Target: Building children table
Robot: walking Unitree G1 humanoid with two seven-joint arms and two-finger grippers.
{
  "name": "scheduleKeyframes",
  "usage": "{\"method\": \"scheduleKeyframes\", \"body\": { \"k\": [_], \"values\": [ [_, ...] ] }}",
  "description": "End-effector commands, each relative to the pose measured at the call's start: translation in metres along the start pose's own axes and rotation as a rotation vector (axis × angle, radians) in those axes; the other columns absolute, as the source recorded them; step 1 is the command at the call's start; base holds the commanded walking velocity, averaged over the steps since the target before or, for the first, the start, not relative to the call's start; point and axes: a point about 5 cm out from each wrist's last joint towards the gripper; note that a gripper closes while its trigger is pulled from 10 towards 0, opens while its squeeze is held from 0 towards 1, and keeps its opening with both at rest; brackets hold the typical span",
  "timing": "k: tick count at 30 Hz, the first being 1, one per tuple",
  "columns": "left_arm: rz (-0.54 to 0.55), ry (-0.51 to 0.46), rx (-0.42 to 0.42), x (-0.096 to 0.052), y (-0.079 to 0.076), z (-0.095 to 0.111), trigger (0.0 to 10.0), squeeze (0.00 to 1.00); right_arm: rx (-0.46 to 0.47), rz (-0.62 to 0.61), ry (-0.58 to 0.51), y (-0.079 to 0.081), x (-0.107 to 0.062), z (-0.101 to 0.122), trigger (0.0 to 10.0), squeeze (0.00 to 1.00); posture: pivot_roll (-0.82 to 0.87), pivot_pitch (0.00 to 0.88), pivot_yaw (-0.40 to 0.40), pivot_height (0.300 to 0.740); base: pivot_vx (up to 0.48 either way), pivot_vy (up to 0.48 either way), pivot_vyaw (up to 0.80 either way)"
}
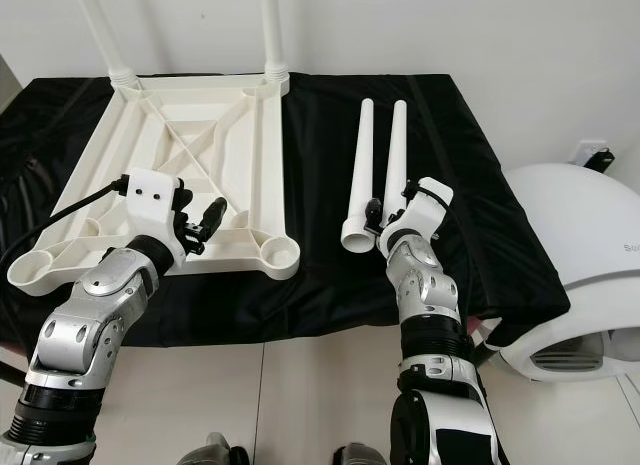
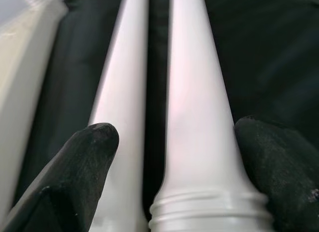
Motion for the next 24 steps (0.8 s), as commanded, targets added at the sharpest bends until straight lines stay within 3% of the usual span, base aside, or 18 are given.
{"method": "scheduleKeyframes", "body": {
  "k": [1, 5, 12, 24],
  "values": [
    [-0.046, -0.002, -0.002, 0.0, -0.004, 0.003, 10.0, 0.0, 0.005, 0.014, 0.019, 0.001, -0.001, -0.004, 10.0, 0.0, -0.01, 0.05, 0.062, 0.74, 0.0, 0.0, 0.0],
    [-0.047, -0.005, -0.011, 0.001, -0.006, 0.003, 10.0, 0.0, -0.01, 0.087, -0.051, 0.009, -0.005, 0.005, 10.0, 0.0, -0.02, 0.048, 0.06, 0.74, 0.0, 0.0, 0.0],
    [-0.046, -0.01, -0.014, 0.002, -0.007, 0.003, 10.0, 0.0, -0.053, 0.06, -0.066, 0.007, -0.004, 0.007, 10.0, 0.0, -0.02, 0.043, 0.055, 0.74, 0.0, 0.0, 0.0],
    [-0.047, -0.016, -0.021, 0.002, -0.01, 0.004, 10.0, 0.0, -0.073, 0.101, -0.003, 0.018, 0.004, 0.007, 10.0, 0.0, -0.01, 0.036, 0.044, 0.74, 0.0, 0.0, 0.0]
  ]
}}
Point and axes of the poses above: a point about 5 cm out from each wrist's last joint towards the gripper, its own x axis pointing out of the wrist towards the gripper, its own z axis along the axis of the wrist's last joint, y = z × x, and after that the axes turned 1 degree about -x, right-handed
